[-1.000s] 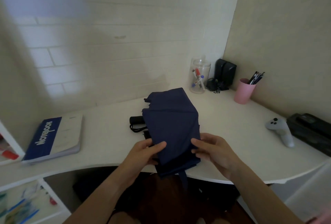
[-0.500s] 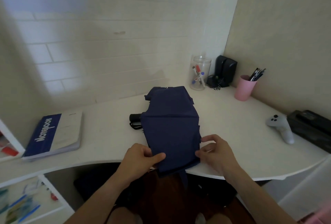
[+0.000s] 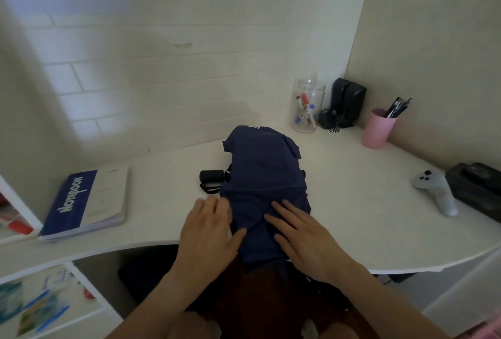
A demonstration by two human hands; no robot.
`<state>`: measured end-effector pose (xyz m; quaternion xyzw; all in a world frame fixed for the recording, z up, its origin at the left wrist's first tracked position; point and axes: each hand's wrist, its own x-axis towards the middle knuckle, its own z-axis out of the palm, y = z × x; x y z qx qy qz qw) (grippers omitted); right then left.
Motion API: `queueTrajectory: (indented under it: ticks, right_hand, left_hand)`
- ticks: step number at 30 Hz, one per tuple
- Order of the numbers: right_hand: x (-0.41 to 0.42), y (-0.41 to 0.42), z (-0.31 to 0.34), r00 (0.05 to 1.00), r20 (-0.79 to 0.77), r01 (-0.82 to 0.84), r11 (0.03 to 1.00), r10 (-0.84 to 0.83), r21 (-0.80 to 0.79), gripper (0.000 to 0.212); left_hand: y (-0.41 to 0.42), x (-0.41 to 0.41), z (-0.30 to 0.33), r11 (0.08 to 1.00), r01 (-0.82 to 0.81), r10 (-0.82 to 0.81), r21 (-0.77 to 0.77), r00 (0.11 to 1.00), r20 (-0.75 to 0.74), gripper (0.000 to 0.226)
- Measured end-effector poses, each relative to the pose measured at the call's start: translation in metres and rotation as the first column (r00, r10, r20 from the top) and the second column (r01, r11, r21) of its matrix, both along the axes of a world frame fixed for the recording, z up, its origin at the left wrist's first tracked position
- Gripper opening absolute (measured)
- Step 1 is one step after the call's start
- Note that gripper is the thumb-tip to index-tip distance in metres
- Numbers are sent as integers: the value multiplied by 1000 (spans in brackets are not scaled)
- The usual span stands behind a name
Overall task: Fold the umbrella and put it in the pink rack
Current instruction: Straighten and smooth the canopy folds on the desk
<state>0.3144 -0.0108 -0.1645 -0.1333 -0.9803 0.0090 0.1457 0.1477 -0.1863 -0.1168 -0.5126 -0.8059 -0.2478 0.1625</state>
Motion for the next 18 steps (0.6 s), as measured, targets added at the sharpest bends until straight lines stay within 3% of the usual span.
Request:
queueTrajectory:
  ticks: [2,4,6,8,13,16,18]
  right_hand:
    - [0,1,-2,999,50,-17,1000,17,2,52]
    - [-1,3,-1,997,79,-23,1000,24,-18,56]
    - [-2,5,1,992,127,-14,1000,16,-14,61]
    - [-9,10,2,990,141,-12,1000,12,0,66]
    - [-36,20,15,977,208,70,988,-40,-136,82]
    - [-31,17,28,958,286,64,976,-2,-206,71]
    - [-30,20,49,969,244,113,956,-46,-269,62]
  left_hand:
    - [7,0,1,970,245,-243,3,964,-105,25]
    - [15,-6,-10,902,372,-404,-219,906,-126,44]
    - [17,-20,-26,847,345,-383,-404,924,-14,55]
    - [22,-37,-36,816,332,-344,-473,937,64,61]
    - [45,-67,-22,766,289,-338,-574,941,24,73]
    - [34,-73,-22,740,325,-348,-589,934,78,70]
    - [26,-71,-23,739,350,-360,-575,927,101,69]
